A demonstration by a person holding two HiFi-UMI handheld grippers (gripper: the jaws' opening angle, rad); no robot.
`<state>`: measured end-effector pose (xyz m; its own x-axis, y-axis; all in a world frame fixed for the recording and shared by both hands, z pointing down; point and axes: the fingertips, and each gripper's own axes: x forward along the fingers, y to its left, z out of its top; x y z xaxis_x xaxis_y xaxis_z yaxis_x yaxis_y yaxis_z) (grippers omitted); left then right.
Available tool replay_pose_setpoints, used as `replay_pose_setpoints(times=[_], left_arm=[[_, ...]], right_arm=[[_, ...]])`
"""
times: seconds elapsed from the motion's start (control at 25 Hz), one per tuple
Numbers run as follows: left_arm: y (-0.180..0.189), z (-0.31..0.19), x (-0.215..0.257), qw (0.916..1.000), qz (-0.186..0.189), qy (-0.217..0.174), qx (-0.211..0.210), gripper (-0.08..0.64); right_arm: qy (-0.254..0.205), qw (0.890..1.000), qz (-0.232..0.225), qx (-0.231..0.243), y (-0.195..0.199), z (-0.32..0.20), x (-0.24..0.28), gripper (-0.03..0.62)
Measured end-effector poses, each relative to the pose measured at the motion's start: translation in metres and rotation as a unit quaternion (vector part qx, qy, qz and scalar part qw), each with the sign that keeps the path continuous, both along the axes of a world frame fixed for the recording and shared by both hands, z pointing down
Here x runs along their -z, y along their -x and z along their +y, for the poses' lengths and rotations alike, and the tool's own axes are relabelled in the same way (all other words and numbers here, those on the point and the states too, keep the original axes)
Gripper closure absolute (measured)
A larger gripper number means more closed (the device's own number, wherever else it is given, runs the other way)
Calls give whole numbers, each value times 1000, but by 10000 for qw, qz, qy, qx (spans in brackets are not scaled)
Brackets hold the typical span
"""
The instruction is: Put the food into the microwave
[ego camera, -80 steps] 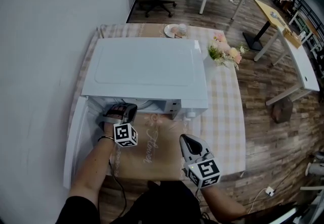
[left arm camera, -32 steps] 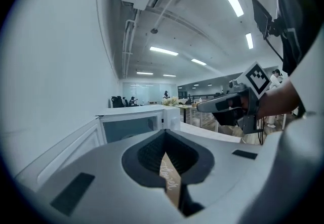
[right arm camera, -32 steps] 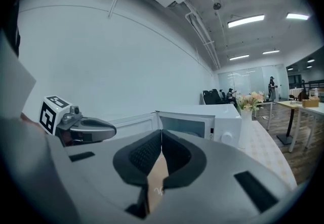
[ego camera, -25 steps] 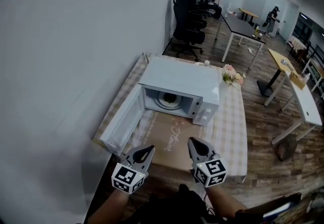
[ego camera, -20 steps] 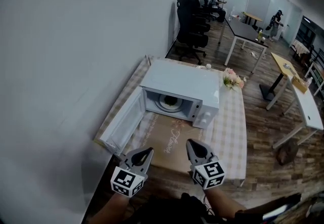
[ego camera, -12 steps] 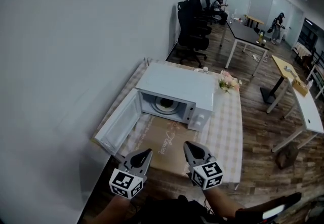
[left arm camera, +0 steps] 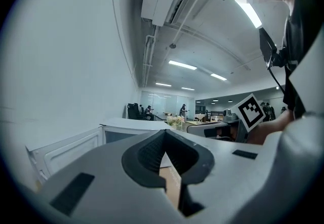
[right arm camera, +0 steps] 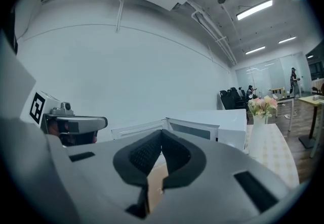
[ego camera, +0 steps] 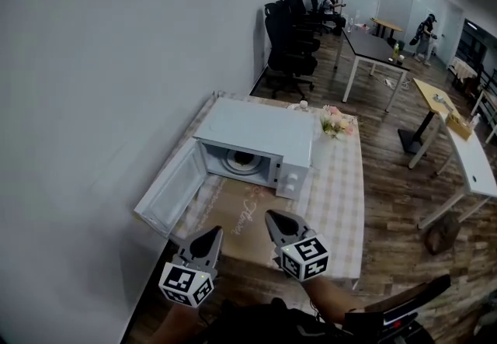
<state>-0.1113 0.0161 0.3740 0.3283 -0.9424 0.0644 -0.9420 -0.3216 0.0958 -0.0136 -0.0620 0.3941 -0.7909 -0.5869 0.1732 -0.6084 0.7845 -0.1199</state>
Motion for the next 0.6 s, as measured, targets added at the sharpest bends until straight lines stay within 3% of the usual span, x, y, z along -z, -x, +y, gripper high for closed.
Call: replay_pose_setpoints(times=[0.6], left_arm=[[5,10,-4,9983,-124,411,391,552]], right_arm=[[282,9992,-195,196,-5,4,0,583]])
